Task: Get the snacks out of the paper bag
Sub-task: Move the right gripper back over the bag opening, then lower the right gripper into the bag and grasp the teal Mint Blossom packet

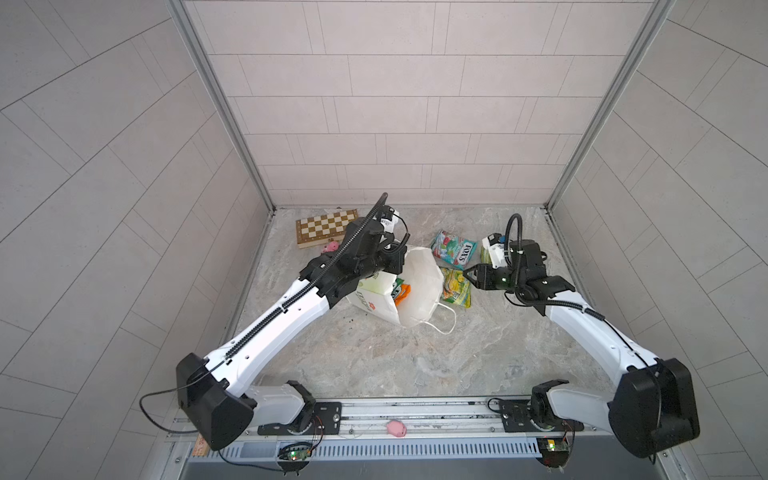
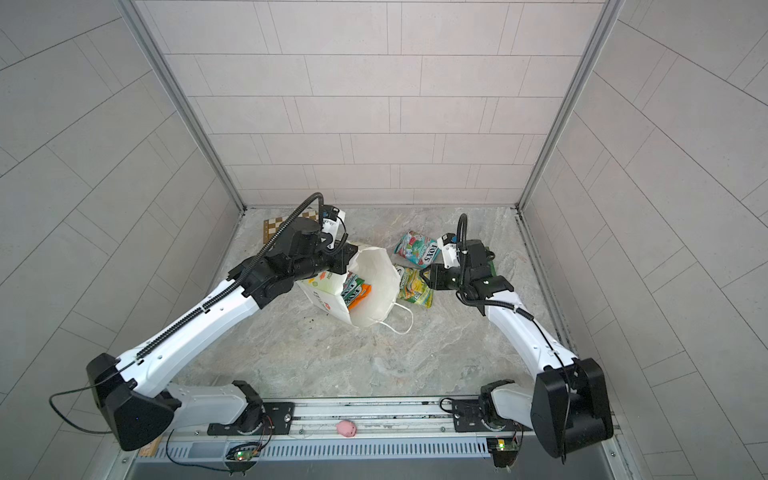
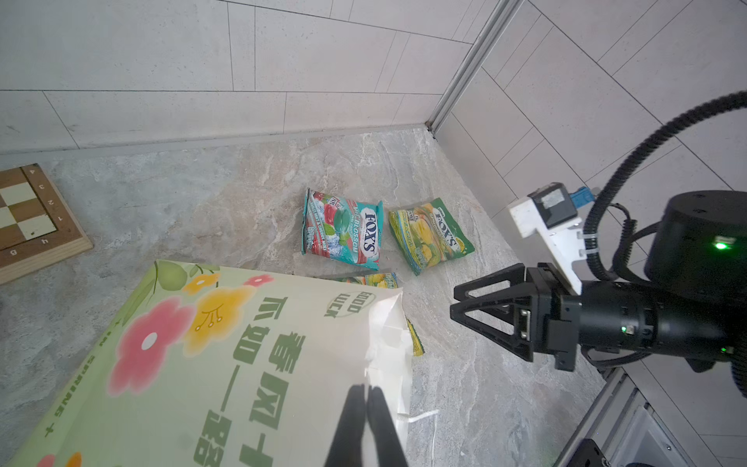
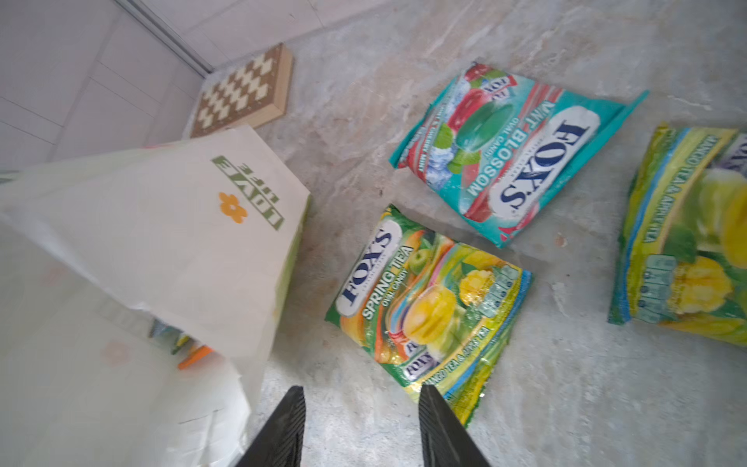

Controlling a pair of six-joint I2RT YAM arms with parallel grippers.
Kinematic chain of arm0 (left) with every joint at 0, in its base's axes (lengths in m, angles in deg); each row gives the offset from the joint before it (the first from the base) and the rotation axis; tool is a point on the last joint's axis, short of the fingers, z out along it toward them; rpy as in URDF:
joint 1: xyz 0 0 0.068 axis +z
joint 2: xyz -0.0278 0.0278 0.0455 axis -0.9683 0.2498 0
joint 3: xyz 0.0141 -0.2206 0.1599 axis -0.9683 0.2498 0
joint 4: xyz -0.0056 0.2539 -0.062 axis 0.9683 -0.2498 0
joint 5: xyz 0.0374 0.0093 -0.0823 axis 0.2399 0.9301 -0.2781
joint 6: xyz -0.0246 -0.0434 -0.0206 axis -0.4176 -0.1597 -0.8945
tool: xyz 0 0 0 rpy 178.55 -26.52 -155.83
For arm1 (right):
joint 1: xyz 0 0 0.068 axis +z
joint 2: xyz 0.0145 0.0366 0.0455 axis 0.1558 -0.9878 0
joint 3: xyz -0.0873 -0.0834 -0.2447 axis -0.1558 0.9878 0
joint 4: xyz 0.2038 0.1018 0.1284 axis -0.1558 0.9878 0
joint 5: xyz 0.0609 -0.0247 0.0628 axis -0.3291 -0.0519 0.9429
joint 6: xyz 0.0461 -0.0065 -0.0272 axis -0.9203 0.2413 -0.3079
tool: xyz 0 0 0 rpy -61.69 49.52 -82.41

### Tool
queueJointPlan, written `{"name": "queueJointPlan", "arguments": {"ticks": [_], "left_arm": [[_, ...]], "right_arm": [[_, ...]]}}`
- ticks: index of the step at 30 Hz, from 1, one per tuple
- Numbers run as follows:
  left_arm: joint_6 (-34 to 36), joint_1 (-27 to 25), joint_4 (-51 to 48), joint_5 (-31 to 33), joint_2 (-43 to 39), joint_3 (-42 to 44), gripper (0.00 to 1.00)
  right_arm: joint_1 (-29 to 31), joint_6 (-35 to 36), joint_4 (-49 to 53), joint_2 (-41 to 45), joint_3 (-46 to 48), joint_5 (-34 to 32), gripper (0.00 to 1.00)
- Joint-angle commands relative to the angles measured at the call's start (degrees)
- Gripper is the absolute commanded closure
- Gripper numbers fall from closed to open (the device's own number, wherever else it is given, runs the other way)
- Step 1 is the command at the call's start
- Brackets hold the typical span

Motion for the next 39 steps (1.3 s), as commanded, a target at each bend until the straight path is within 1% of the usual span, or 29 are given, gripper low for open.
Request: {"name": "queueJointPlan", "arguments": {"ticks": [1,5,10,17,20,27,34,39], "left_arm": [[0.95,-0.21,-0.19,-0.13,-1.76,-0.41,1.00],[0.83,-0.19,0.04,-0.43,-1.47,-0.53,1.00],[0.62,-0.20,0.08,-0.46,-1.46,-0.71,1.00],[0.25,-0.21,0.30,-0.45,-1.37,-0.59,1.00],[0.08,-0.20,0.44,-0.72,-1.26,-0.61,1.00],[-0.27,-0.19,0.61,-0.99,-1.29,-0.51,1.00],[-0.50,-0.22,0.97,-1.34,-1.27,-0.18,1.00],[-0.87,-0.27,1.13,-1.86,-1.23,-0.15,1.00]], "right_arm": [[1.61,-3.99,-5.91,4.90,2.24,6.07,0.53],[4.88,-5.72,-8.47,9.11,3.69,8.01,0.53],[10.09,-5.62,-8.08,8.80,2.87,7.60,0.53],[21.62,-5.93,-10.38,3.36,1.42,0.36,0.55],[25.18,-6.14,-12.10,-0.04,0.60,-1.91,0.55],[29.33,-8.04,-16.07,-8.91,-0.85,-6.37,0.55],[31.19,-11.40,-17.29,-17.42,-5.65,-11.99,0.56],[31.34,-15.78,-18.17,-22.12,-8.88,-16.10,0.57]]}}
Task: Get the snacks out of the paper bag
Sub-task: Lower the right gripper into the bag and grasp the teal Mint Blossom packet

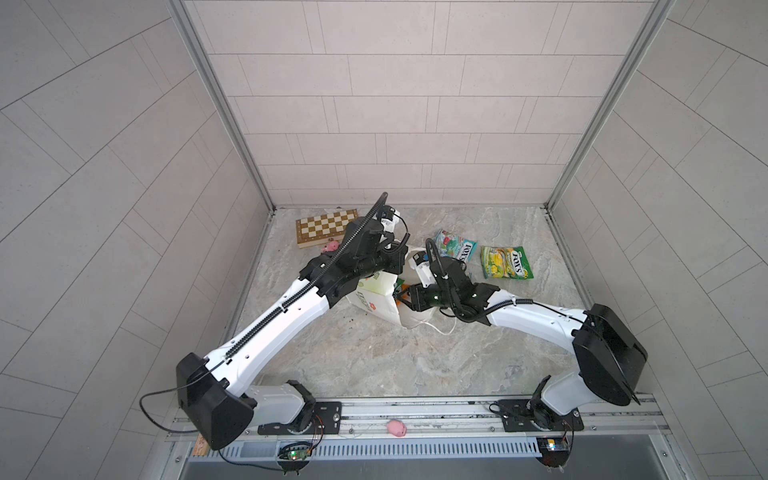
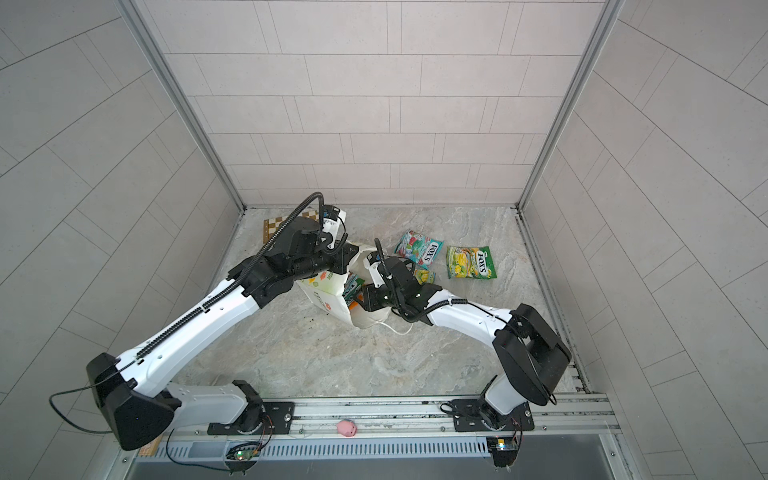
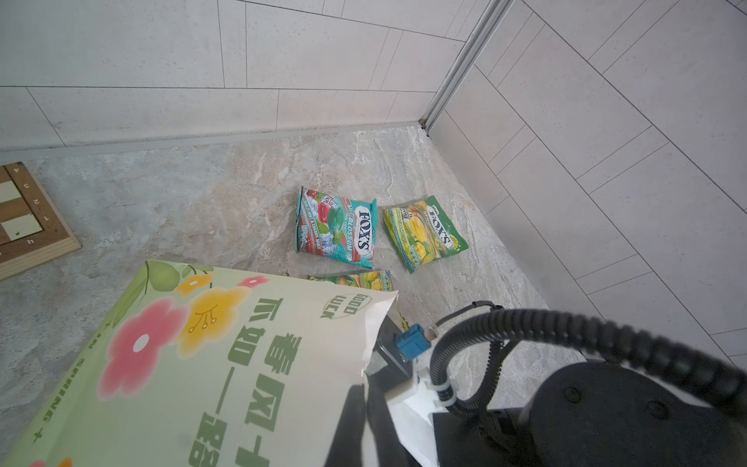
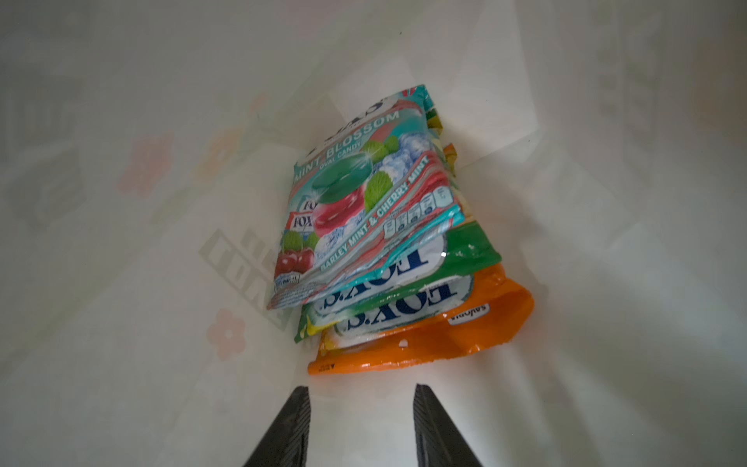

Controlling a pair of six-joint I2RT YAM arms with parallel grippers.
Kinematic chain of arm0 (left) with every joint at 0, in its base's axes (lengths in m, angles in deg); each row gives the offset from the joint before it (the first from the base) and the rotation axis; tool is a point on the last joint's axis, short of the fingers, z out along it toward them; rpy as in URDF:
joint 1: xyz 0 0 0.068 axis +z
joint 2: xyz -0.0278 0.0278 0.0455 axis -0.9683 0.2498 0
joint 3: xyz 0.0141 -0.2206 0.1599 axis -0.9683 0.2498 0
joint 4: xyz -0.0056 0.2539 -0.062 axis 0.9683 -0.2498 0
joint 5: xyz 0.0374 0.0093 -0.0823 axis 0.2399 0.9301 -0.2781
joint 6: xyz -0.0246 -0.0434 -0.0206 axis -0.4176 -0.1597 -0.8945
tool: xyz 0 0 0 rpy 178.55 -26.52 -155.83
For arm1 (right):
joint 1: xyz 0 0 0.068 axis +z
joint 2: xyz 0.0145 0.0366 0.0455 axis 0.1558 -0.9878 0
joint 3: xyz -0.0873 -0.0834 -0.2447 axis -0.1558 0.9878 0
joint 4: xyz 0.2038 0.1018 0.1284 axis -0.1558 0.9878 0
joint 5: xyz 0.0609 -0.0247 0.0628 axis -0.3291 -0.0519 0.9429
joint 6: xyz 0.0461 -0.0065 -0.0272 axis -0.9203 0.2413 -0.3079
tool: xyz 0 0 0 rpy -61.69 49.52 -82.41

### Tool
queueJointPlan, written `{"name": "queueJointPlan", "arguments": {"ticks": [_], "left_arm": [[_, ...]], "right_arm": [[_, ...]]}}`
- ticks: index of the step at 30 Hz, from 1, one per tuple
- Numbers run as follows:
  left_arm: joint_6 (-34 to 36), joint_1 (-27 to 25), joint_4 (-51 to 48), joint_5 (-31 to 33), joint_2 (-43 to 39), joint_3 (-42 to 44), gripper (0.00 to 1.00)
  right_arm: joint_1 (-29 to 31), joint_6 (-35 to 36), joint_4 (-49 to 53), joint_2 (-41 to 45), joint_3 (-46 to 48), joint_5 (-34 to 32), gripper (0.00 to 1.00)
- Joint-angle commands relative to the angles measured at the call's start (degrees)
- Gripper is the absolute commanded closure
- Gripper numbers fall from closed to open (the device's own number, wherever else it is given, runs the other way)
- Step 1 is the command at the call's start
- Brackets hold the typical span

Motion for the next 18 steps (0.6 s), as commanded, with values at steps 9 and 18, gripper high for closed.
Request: {"name": "queueJointPlan", "arguments": {"ticks": [9,18], "left_arm": [[-0.83,-0.35,1.01,-1.12,-1.18,-0.21,1.00],[-1.16,-0.33,1.33,-1.42,-1.09,-0.17,1.00]], "right_arm": [[0.56,-8.64,-2.73,-6.95,-5.77,-7.71,0.58],[0.55,-10.37,-2.47,-12.05,-10.05,-7.21,0.58]]}}
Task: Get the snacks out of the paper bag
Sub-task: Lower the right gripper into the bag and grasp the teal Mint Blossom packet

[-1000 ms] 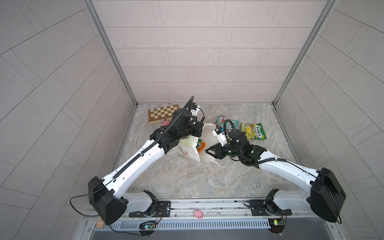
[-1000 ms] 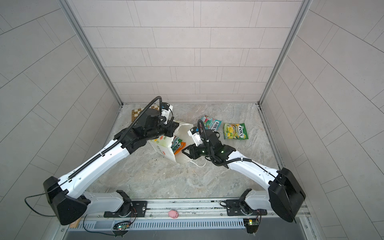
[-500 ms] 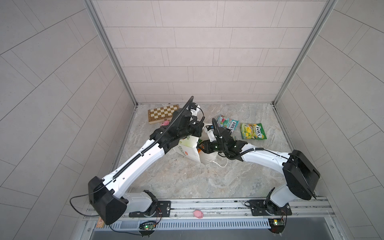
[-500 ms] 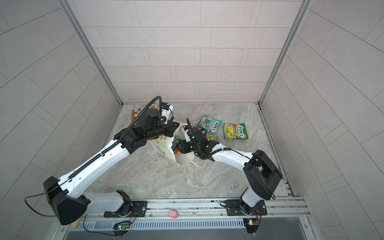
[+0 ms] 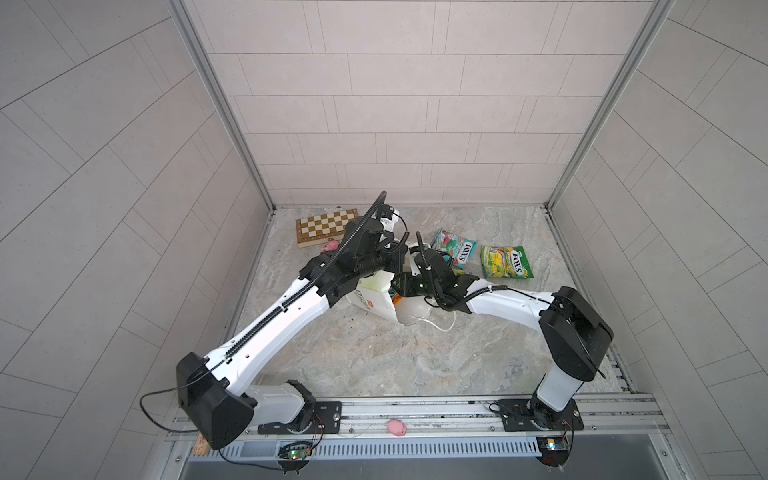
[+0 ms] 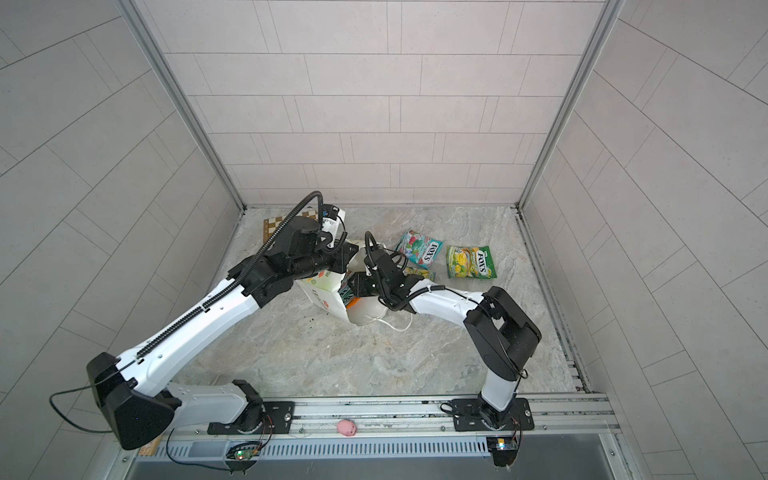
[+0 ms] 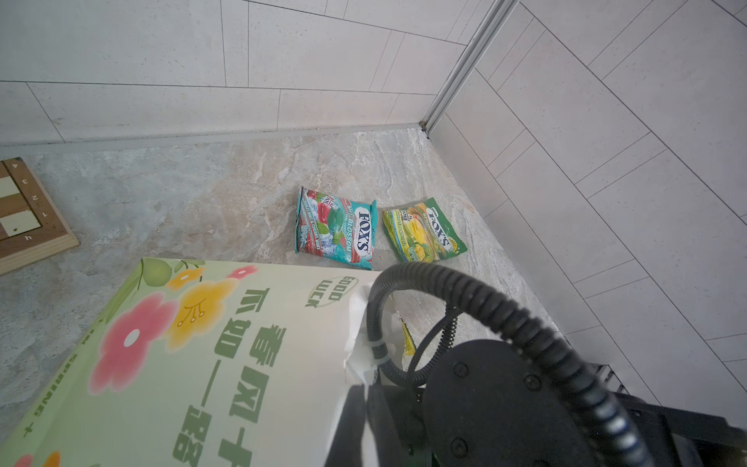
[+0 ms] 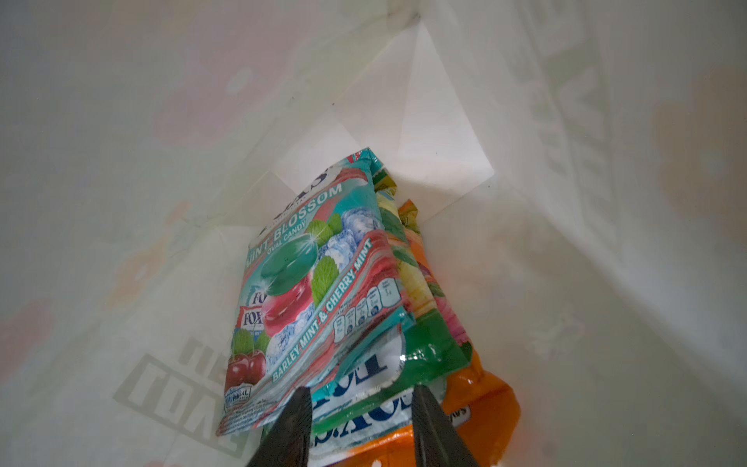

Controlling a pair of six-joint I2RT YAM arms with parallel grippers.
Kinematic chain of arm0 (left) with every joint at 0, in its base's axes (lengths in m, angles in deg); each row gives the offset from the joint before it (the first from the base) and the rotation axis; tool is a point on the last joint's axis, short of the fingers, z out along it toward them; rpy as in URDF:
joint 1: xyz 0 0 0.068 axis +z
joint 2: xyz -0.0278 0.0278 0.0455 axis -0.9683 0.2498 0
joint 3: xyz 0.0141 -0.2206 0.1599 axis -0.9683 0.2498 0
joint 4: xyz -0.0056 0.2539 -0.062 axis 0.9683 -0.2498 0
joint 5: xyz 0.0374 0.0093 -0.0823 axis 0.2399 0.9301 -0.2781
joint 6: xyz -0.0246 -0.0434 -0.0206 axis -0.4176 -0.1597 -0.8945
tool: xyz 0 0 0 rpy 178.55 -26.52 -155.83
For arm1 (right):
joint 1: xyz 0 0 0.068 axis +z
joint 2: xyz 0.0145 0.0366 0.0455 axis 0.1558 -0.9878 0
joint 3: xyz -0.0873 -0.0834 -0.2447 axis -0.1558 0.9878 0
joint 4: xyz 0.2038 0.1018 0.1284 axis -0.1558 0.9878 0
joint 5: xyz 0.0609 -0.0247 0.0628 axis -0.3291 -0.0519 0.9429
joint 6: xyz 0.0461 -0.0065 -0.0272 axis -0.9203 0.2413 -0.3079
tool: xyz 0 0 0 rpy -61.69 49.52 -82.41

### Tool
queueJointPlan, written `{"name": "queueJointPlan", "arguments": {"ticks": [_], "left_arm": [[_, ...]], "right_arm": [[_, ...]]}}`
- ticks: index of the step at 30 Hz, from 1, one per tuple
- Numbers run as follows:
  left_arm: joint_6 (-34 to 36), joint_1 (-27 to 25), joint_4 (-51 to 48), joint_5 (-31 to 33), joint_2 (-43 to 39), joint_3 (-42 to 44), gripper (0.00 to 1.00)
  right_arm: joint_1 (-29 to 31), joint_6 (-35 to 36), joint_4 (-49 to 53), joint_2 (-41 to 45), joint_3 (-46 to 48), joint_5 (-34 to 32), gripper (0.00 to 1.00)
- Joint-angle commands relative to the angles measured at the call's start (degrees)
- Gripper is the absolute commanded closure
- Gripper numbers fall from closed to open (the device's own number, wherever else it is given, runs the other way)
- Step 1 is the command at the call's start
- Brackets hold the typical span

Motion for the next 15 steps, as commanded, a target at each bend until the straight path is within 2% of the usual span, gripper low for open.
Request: {"name": "queueJointPlan", "arguments": {"ticks": [1,15], "left_arm": [[-0.48,-0.24,1.21,-0.88,-0.97,-0.19,1.00],[-0.82,-0.28,1.55,-1.59,-0.48,-0.01,1.00]], "right_arm": [[0.24,-2.68,-0.63,-2.03,-1.96,-0.94,0.58],[0.26,-6.56,-3.51,-8.28,-5.73,2.16,0.57]]}}
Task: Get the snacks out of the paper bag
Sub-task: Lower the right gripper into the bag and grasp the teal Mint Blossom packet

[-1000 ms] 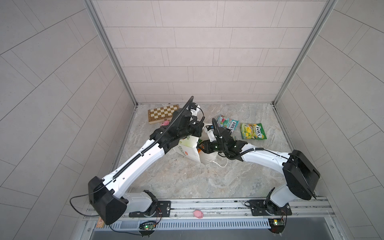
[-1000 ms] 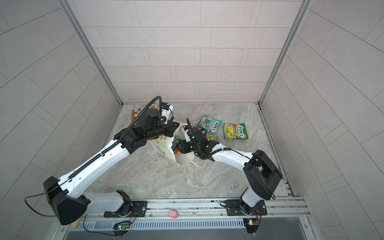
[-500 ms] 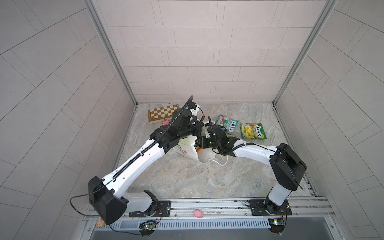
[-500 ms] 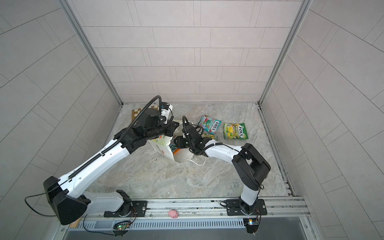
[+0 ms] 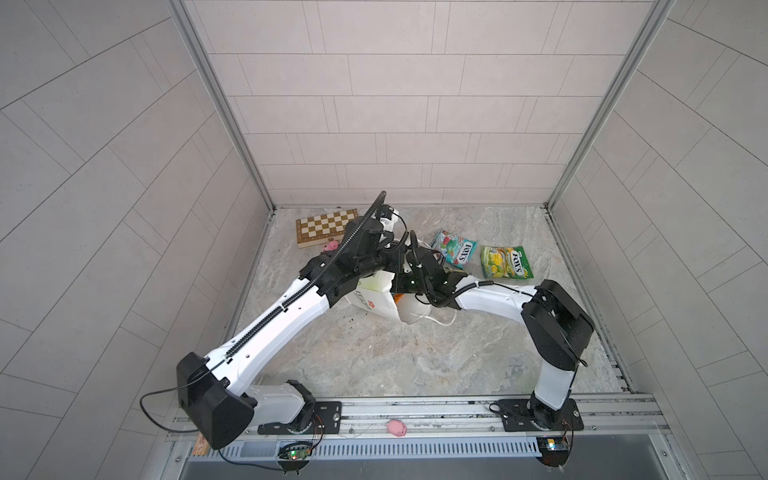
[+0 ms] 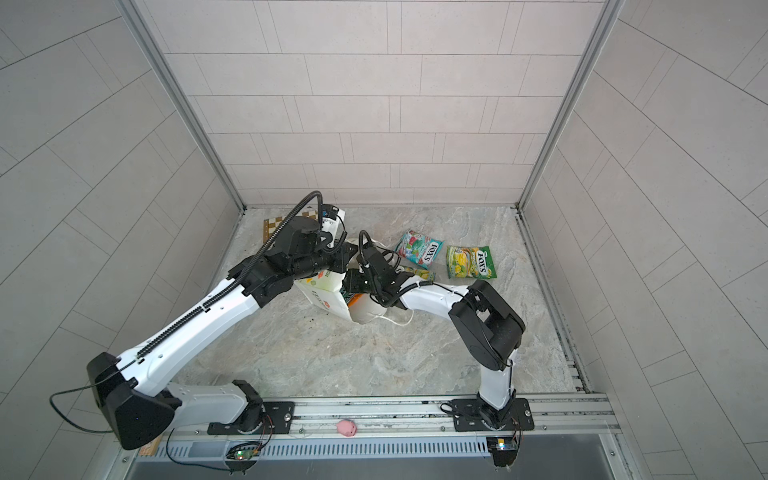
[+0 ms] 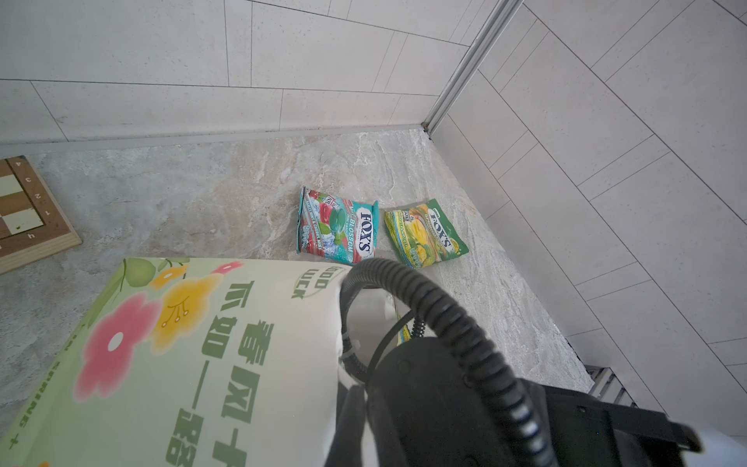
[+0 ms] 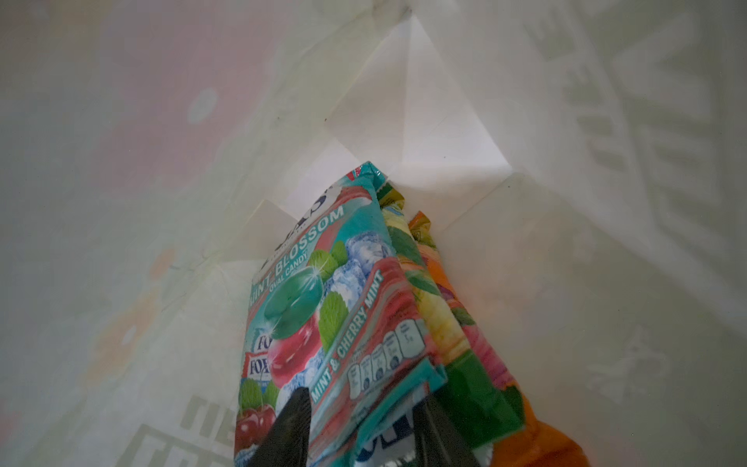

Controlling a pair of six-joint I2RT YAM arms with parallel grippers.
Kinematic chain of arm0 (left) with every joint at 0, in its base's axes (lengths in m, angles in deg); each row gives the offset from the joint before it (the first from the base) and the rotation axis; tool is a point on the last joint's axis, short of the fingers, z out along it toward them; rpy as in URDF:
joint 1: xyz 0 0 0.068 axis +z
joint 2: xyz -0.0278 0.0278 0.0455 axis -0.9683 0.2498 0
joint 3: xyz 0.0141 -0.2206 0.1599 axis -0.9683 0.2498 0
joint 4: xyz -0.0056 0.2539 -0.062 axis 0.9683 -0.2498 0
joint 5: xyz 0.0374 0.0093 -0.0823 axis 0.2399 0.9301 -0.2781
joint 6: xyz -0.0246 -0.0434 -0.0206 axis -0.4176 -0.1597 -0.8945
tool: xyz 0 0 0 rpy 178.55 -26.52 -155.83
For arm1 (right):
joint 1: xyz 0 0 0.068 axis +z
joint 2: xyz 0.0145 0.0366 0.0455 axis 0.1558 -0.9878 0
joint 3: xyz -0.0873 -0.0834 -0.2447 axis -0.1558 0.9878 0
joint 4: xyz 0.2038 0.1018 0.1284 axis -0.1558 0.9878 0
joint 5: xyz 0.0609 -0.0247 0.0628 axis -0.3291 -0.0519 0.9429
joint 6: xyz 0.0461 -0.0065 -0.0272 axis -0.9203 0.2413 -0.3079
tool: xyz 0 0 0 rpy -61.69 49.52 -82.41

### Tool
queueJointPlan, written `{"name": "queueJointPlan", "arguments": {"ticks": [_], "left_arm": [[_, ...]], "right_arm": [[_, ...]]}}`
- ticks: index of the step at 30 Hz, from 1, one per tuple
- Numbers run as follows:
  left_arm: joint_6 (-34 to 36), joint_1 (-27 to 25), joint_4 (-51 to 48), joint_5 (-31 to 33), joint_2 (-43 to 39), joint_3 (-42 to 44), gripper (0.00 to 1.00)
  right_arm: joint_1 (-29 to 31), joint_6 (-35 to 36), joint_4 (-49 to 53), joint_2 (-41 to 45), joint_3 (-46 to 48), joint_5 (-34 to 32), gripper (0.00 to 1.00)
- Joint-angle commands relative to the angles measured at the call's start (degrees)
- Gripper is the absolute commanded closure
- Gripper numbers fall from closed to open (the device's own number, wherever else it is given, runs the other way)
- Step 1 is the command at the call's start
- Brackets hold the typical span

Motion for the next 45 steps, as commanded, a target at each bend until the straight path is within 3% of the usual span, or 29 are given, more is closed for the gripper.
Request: {"name": "queueJointPlan", "arguments": {"ticks": [1,10,12,19,30,45], "left_arm": [[-0.59,-0.25,1.71,-1.89,-0.50,0.00,1.00],[-1.14,-0.38,1.80,-1.60,-0.40,-0.04,1.00],[-1.42,-0.40,1.80,-1.28,-0.47,0.25,1.00],[-1.43,-0.29,1.49,1.02,-0.92,1.22,1.00],[-1.53,-0.34,1.08,4.16,-1.18,2.34,1.00],[-1.56,-0.36,0.42,5.88,-1.50,2.56,1.00]], "right_arm": [[-0.06,-3.14,-1.49,-2.47,-1.20,1.55,0.58],[-0.02,-8.65,-5.67,-5.82,-1.83,-0.19,0.59],[0.02,-9.18,-7.10,-6.81,-2.10,-0.32,0.63],[0.07,-7.62,-7.45,-5.57,-1.21,-0.08,1.00],[0.04,0.19,-3.02,1.96,2.81,2.98,1.00],[-1.03,7.38,4.72,15.13,7.72,0.32,1.00]]}}
